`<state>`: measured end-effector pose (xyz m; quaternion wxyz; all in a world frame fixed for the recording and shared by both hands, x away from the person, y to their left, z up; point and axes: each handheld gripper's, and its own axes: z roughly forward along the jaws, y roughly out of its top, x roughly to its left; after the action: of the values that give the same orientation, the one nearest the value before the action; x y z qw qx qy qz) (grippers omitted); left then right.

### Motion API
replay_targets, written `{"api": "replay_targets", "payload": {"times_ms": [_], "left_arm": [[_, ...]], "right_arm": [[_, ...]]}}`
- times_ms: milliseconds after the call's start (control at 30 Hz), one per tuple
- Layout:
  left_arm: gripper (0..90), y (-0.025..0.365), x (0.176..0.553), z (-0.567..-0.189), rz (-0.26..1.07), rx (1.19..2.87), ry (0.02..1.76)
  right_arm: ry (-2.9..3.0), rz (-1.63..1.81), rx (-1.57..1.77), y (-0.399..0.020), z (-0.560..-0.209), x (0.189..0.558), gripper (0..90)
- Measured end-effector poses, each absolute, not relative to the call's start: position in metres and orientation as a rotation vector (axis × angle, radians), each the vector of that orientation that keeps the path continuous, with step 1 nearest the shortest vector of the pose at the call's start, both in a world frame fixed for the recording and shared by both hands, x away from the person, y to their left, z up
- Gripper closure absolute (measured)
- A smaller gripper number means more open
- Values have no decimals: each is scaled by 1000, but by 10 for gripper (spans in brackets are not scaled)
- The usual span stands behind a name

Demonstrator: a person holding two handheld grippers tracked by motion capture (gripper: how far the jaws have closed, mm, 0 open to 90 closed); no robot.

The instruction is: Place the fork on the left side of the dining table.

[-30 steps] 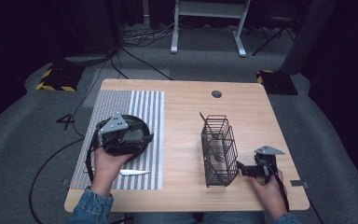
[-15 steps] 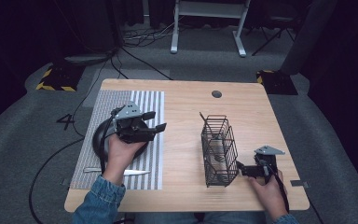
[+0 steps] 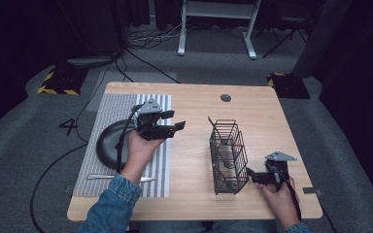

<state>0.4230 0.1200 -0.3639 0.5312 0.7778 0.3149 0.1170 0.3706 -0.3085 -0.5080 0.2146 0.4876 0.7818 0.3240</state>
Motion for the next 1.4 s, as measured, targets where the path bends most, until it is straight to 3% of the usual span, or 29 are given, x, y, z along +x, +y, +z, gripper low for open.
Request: {"api": "replay_targets", "payload": {"times_ms": [933, 1133, 1400], "left_arm": [[346, 44, 459, -382, 156, 1880, 713], [415, 34, 459, -384, 142, 1894, 704], [625, 29, 459, -389, 126, 1919, 686]], "right_arm": [[2167, 902, 1351, -308, -508, 370, 27], [2167, 904, 1351, -308, -508, 370, 31], [2167, 905, 1349, -308, -508, 369, 35]]}}
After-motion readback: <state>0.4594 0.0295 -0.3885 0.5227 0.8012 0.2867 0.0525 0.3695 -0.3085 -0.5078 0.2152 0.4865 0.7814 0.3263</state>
